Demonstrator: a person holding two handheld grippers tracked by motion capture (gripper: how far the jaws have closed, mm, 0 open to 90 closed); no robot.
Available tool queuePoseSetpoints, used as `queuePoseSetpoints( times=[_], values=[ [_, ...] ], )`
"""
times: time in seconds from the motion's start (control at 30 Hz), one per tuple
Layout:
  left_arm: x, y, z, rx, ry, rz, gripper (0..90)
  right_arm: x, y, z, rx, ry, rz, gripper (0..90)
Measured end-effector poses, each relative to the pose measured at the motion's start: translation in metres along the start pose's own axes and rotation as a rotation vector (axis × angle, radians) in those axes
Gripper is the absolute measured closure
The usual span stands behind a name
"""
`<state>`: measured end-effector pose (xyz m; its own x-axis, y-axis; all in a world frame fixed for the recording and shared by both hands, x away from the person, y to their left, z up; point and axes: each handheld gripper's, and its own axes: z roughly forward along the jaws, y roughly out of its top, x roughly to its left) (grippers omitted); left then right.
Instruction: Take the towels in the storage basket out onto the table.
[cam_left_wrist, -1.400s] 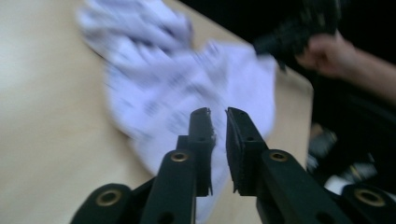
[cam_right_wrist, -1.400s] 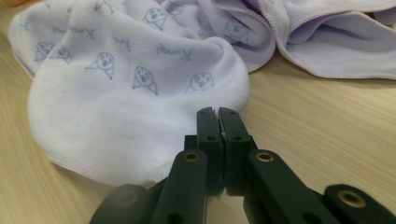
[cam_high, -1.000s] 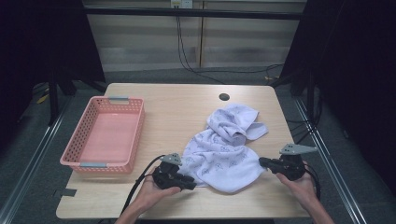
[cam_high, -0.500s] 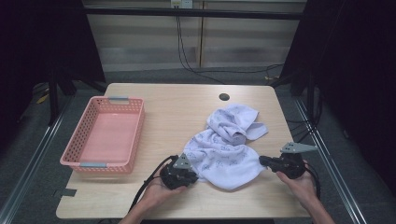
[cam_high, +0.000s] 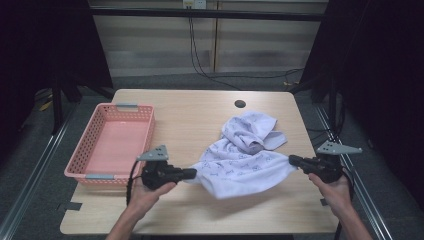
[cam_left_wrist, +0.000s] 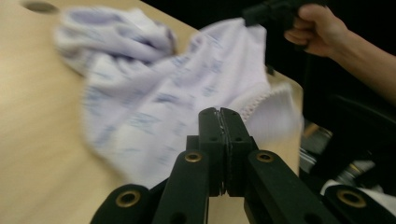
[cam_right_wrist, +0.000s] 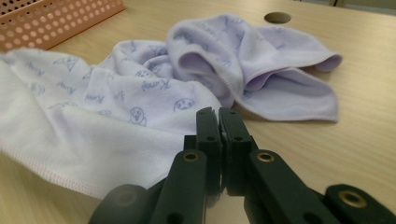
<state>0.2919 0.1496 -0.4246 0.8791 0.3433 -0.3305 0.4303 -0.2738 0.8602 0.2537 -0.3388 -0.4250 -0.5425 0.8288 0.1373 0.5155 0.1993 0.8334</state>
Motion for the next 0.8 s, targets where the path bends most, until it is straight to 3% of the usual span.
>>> queuePoseSetpoints(
  times=[0.07,0.1,0.2,0.23,0.27,0.33,0.37,0.43,0.47,0.53,0.6,0.63,0.7,0.8],
  values=[
    [0.005,0.000,-0.006,-0.011,0.016,-0.007,88.8,-0.002,0.004,-0.001,-0.005,-0.009,0.000,87.9],
    [0.011,-0.003,-0.011,-0.007,0.044,-0.010,88.8,-0.006,0.007,0.002,0.000,-0.009,0.010,88.0],
    [0.030,-0.024,-0.014,0.033,0.107,-0.090,88.7,-0.006,0.000,0.012,0.045,0.000,0.011,87.9],
    [0.030,-0.024,-0.014,0.033,0.107,-0.090,88.7,-0.006,0.000,0.012,0.045,0.000,0.011,87.9],
    [0.040,-0.033,-0.012,0.059,0.122,-0.133,88.6,-0.005,-0.009,0.022,0.087,0.011,0.012,86.9],
    [0.046,-0.037,-0.011,0.079,0.143,-0.156,88.5,-0.005,-0.013,0.027,0.101,0.019,0.019,86.8],
    [0.052,-0.040,-0.007,0.103,0.156,-0.172,88.1,-0.001,-0.022,0.039,0.148,0.045,0.023,83.3],
    [0.051,-0.039,-0.005,0.110,0.162,-0.161,85.1,0.000,-0.024,0.043,0.168,0.052,0.016,80.4],
    [0.048,-0.039,-0.004,0.106,0.170,-0.177,85.1,0.002,-0.026,0.047,0.186,0.060,0.003,79.6],
    [0.026,-0.034,0.003,0.140,0.155,-0.107,81.3,0.003,-0.029,0.048,0.201,0.067,0.003,71.0],
    [0.018,-0.032,0.008,0.139,0.134,-0.086,75.7,0.002,-0.030,0.041,0.184,0.053,0.012,68.9],
    [0.017,-0.032,0.009,0.133,0.117,-0.087,74.3,0.001,-0.030,0.037,0.175,0.055,0.013,68.8],
    [0.017,-0.031,0.006,0.128,0.124,-0.077,72.0,0.003,-0.035,0.029,0.160,0.056,0.017,68.1],
    [0.016,-0.035,0.001,0.123,0.104,-0.084,67.4,0.007,-0.045,0.024,0.178,0.061,0.021,65.9]
  ],
)
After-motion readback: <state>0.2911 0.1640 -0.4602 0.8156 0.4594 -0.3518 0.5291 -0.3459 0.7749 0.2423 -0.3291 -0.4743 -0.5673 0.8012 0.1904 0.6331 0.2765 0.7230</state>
